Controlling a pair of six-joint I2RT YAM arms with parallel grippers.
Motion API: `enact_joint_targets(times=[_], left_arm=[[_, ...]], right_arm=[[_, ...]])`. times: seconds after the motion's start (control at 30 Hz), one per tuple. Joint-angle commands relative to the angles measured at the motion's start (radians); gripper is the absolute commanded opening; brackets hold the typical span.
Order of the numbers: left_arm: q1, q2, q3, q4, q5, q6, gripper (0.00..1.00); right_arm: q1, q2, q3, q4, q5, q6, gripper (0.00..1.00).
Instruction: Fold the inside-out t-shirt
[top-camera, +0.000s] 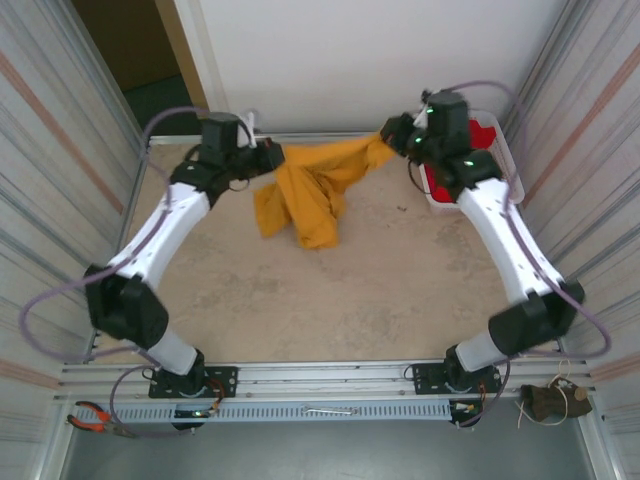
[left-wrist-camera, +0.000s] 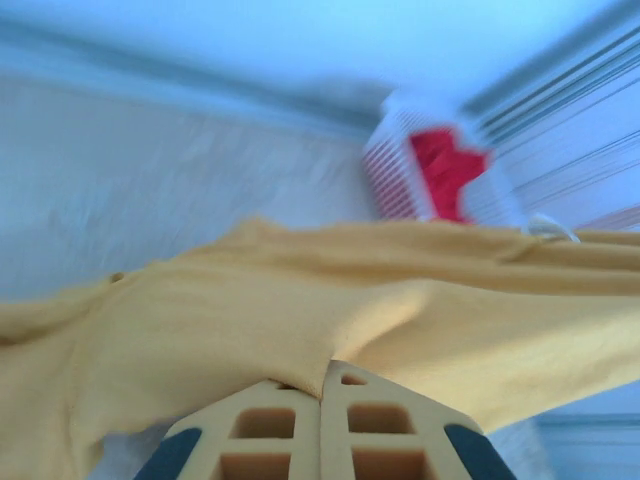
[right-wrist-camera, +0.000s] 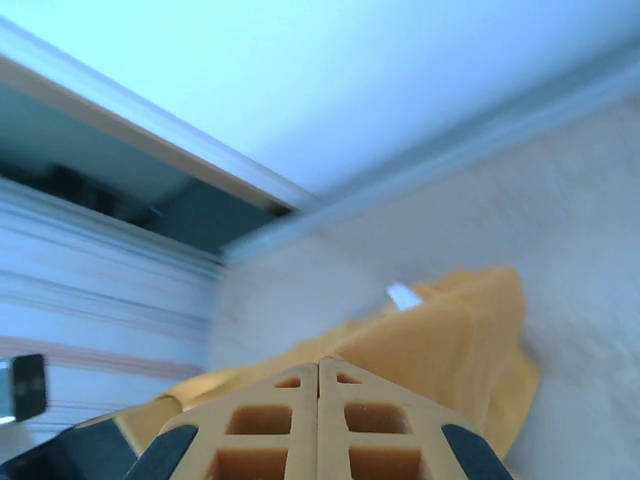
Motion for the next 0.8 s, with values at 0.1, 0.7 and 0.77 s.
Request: enact_joint_targets(times=[0.1,0.7,0.77], left_arm=[[0.061,-0.194,0.083,-0.040,-0.004,0.022,0.00],[0.102,-0.405,-0.528,-0.022,-0.021,-0.021,0.84],[0.102,-0.456,-0.614,-0.028,-0.035,-0.045,0.86]], right_arm=[[0.008,-0.150,0.064,-0.030,0.009,-0.050,0.00],[0.193,-0.188,-0.524,0.039,0.132,-0.054,0.24],[0.269,-0.176,-0.611,0.044,0.170,-0.020,0.56]])
